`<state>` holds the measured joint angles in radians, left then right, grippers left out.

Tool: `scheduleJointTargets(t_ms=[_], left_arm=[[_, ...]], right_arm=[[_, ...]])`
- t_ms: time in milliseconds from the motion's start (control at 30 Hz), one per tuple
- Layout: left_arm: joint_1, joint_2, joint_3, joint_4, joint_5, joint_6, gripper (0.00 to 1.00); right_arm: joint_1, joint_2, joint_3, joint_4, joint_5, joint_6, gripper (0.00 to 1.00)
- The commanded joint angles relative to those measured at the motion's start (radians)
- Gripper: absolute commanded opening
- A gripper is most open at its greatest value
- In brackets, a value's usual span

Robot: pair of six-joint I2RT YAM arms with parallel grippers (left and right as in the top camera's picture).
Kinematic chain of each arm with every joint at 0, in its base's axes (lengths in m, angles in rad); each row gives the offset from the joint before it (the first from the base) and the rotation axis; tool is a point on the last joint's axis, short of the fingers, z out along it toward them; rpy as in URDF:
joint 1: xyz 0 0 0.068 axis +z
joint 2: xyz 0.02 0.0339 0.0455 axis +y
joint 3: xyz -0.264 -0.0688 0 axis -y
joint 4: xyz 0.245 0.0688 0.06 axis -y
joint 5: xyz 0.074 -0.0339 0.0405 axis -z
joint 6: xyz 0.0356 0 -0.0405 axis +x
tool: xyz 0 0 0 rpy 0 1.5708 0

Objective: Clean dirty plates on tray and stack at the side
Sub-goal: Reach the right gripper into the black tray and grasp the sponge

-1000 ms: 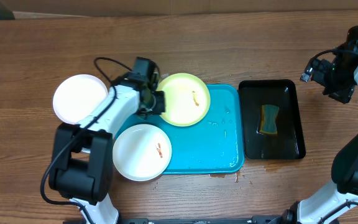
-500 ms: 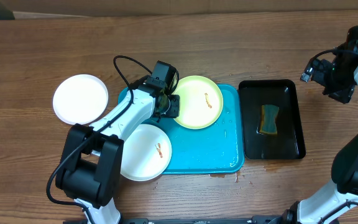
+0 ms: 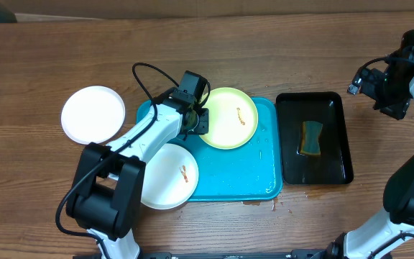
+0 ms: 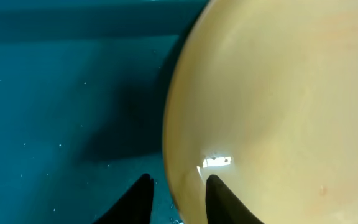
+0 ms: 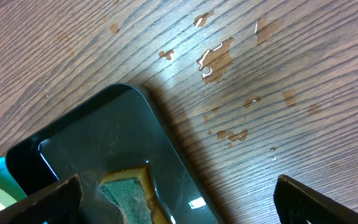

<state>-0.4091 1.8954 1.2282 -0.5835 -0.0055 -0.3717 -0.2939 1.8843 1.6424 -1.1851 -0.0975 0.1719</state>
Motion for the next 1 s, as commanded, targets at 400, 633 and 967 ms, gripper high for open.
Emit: scheduleJointTargets(t_ms=[400, 633, 967], left_arm=[[-0.007, 0.070, -0.009, -0.045, 0.108, 0.080, 0.04], [-0.002, 0.070, 0.001, -0.056, 0.079, 0.107, 0.35], [-0.003, 0.070, 0.017, 0.018, 0.047, 0.107, 0.17]], right_arm=[[-0.001, -0.010, 0.006, 0.005, 0.000, 0.003, 1.00], [-0.001, -0.010, 0.006, 0.005, 0.000, 0.003, 1.00], [-0.001, -0.010, 0.006, 0.018, 0.000, 0.003, 1.00]])
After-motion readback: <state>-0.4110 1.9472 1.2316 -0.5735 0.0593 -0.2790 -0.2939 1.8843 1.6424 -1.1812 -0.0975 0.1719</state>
